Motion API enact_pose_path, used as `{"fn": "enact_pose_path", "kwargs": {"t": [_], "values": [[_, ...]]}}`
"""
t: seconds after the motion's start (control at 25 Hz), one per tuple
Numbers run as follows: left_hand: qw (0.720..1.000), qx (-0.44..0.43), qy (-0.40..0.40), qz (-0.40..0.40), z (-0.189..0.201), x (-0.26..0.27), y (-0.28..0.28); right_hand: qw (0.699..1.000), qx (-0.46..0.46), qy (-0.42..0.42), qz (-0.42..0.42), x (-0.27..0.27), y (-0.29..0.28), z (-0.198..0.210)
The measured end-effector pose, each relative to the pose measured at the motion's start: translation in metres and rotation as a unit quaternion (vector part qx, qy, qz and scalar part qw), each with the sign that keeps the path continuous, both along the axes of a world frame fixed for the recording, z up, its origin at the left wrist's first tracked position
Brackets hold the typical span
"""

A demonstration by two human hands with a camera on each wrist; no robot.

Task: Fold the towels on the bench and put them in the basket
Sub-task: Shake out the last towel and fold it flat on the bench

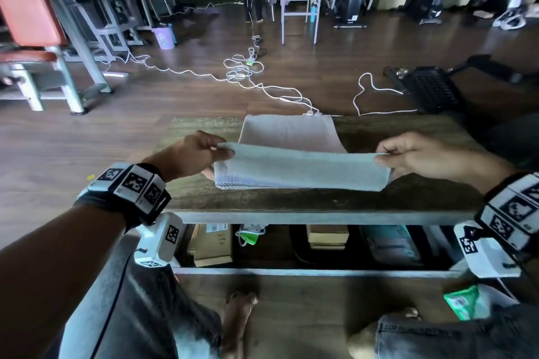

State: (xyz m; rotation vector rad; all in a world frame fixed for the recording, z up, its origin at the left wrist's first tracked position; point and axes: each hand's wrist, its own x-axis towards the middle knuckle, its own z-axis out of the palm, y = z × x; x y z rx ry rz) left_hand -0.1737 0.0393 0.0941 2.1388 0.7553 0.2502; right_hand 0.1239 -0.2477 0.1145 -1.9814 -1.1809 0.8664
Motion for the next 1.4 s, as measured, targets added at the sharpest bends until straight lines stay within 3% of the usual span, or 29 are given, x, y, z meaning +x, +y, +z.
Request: {"fn": "enact_pose_path", "kwargs": {"t": [0.32,0.64,0.88,1.04,1.16,1.28,1.4], "values": [[0.995,-0.093,0.026,-0.023,0.022,-0.017,-0.027,0.998,-0.046,0.02,0.024,-0.013,-0.011,0.016],[0.993,-0.066,-0.032,0.092,-0.001,0.037,0.022,0.992,0.045,-0.073,-0.094,0.026,0.052,-0.012],[0.987,0.012,-0.021,0.156,-0.033,0.12,0.092,0.978,0.012,-0.131,-0.161,0.091,0.133,-0.048],[0.982,0.097,0.089,0.139,-0.067,0.19,0.155,0.96,-0.025,-0.2,-0.195,0.151,0.196,-0.084],[0.974,0.133,0.148,0.109,-0.086,0.2,0.167,0.951,-0.031,-0.258,-0.167,0.162,0.218,-0.106],[0.963,0.188,0.171,0.092,-0.121,0.213,0.178,0.955,-0.043,-0.271,-0.113,0.17,0.234,-0.144],[0.957,0.202,0.191,0.077,-0.134,0.211,0.178,0.956,-0.041,-0.273,-0.099,0.169,0.232,-0.155]]}}
